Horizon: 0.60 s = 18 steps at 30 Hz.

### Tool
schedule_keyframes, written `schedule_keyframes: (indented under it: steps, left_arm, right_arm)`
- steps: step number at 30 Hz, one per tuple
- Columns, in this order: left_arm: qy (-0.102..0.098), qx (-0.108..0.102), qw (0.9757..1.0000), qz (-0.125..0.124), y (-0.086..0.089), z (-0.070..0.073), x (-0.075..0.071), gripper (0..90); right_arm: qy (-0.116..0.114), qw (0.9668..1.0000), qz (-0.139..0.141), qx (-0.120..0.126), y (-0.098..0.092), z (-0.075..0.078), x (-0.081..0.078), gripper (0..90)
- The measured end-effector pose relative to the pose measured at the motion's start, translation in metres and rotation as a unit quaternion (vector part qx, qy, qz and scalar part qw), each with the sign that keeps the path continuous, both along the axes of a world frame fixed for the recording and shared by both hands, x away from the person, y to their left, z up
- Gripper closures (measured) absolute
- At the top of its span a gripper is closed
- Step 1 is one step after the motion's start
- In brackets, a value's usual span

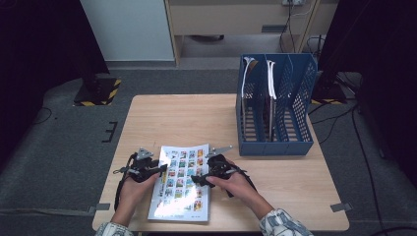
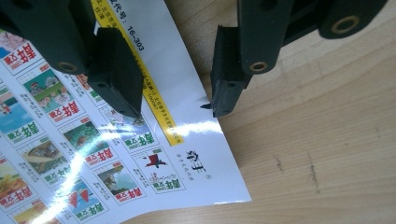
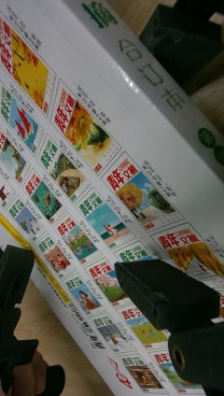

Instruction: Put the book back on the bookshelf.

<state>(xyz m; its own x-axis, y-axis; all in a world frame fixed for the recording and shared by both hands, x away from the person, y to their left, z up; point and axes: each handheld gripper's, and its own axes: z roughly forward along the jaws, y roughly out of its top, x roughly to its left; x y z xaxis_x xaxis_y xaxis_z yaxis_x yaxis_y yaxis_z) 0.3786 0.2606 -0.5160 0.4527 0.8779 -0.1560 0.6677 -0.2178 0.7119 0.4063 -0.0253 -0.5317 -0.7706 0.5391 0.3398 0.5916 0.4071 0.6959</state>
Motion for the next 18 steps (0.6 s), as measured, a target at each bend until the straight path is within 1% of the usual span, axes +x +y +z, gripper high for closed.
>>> schedule_keyframes:
  steps: [3, 5, 6, 7, 8, 10, 14, 18]
  left_arm:
    - [0.002, -0.008, 1.0000, 0.000, 0.001, -0.001, 0.000, 54.0]
    - [0.003, -0.009, 1.0000, 0.001, 0.001, -0.001, 0.001, 54.0]
    - [0.004, -0.010, 0.9999, 0.001, 0.002, -0.001, 0.001, 54.0]
    - [0.004, -0.009, 1.0000, 0.002, 0.002, -0.001, 0.001, 54.0]
    - [0.003, -0.007, 1.0000, 0.002, 0.001, -0.001, 0.000, 54.0]
    - [0.003, -0.006, 1.0000, 0.002, 0.001, -0.001, 0.000, 54.0]
    - [0.005, -0.012, 0.9999, 0.003, 0.002, -0.001, 0.001, 53.8]
    - [0.002, -0.006, 1.0000, 0.003, 0.001, -0.001, 0.000, 53.5]
  right_arm:
    - [0.004, 1.0000, 0.002, -0.002, 0.003, 0.001, 0.002, 17.7]
    - [0.014, 0.9998, 0.005, 0.011, 0.005, 0.000, 0.004, 22.7]
    - [0.014, 0.9998, 0.007, 0.014, 0.008, 0.000, 0.004, 21.6]
    - [0.016, 0.9998, 0.011, 0.009, 0.011, 0.000, 0.004, 19.0]
    - [0.019, 0.9997, 0.009, 0.010, 0.014, 0.001, 0.004, 18.4]
    - [0.026, 0.9995, 0.004, 0.014, 0.015, 0.001, 0.007, 19.3]
    - [0.032, 0.9993, 0.001, 0.020, 0.015, 0.000, 0.008, 19.9]
    - [0.032, 0.9991, 0.007, 0.026, 0.013, -0.001, 0.009, 19.5]
